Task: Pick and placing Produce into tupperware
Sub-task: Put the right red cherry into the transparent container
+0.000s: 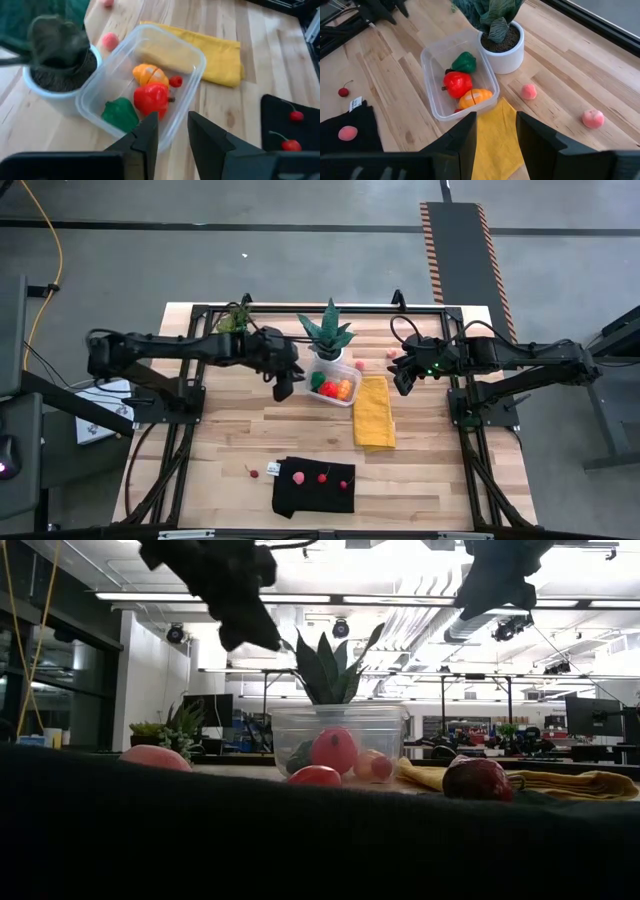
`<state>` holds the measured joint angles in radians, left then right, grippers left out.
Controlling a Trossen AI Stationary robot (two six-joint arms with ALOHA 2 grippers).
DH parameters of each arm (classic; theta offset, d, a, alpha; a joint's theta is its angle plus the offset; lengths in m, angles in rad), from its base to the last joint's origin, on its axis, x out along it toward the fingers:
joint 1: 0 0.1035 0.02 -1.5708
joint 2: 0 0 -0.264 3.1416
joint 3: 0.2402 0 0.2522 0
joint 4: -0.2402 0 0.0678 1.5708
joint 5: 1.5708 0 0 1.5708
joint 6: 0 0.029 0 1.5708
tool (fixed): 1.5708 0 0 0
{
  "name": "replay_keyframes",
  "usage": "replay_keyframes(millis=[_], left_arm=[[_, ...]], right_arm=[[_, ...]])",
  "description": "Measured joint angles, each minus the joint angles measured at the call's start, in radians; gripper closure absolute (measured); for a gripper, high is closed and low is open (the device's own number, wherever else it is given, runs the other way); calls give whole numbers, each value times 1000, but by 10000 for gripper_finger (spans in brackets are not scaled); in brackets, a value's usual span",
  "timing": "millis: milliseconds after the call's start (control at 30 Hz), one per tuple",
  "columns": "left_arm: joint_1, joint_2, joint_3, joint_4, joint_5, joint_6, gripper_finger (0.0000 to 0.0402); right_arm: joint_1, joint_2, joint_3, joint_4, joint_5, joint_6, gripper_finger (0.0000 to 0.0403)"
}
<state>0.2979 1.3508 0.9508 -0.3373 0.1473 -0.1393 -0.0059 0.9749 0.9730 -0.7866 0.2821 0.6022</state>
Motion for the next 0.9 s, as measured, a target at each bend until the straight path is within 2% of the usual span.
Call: replay_keyframes(millis=[267,367,567,767,900], left_arm=[[-74,-98,0,-107,1,-78,332],[-126,-134,0,-159,2,-118,340],[-254,-211,0,-311,-3,-237,364],[-428,-297,0,-437,-98,-373,398],[-541,-350,0,-486,-211,-501,393]], right_arm=[[0,0,0,6,-35,-7,274],[3,0,0,6,-75,-16,274],[52,0,0,6,-82,5,274],[124,0,0,6,-60,61,274],[170,0,0,10,-38,101,274]])
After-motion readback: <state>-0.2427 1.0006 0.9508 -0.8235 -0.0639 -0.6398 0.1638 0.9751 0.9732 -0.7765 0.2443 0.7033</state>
